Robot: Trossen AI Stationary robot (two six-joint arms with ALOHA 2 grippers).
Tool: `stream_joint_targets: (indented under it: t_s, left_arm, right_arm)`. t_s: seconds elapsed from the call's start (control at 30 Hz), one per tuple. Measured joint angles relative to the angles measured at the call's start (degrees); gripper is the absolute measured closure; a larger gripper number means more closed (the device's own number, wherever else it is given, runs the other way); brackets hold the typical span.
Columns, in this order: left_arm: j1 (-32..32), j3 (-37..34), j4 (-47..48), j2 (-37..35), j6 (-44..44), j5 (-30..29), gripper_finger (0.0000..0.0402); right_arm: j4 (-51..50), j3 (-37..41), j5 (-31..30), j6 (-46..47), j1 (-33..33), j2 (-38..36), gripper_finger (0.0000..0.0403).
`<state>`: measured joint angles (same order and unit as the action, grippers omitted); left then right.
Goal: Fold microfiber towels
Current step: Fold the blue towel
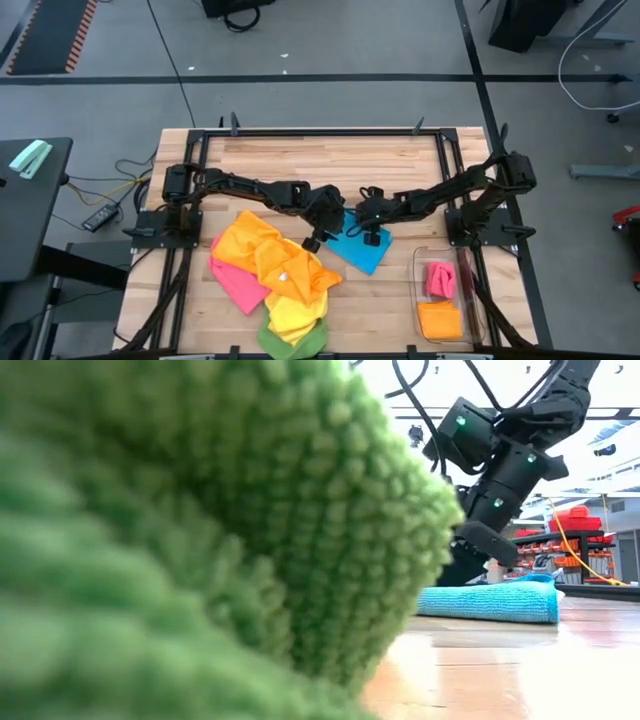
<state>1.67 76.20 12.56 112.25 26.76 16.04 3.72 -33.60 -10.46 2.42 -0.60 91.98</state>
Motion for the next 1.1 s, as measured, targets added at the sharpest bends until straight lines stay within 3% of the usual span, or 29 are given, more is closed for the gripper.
stream_joint_targets:
  t_s: [0.33,0.47,0.63,0.97,1.1]
  left_arm:
    - [0.0,0.0,0.2,0.0,-0.1,0.0,0.0251]
    - [0.0,0.0,0.8,0.0,-0.1,0.0,0.0255]
    - [0.1,0.0,1.6,0.0,-0.1,0.0,0.0266]
    - [0.0,0.0,2.1,0.0,-5.2,0.0,0.0273]
    - [0.0,0.0,2.6,0.0,-7.9,0.0,0.0268]
  right_arm:
    - [-18.1,-5.0,-2.4,-0.9,0.0,-11.1,0.0274]
    - [-18.8,-5.0,1.9,-4.5,2.3,-14.8,0.0274]
    - [-20.7,-3.9,4.9,-12.9,8.9,-15.2,0.0271]
    - [-20.4,-3.6,4.7,-11.6,19.6,-13.6,0.0211]
    - [-20.2,-3.0,4.1,-15.4,23.0,-13.6,0.0195]
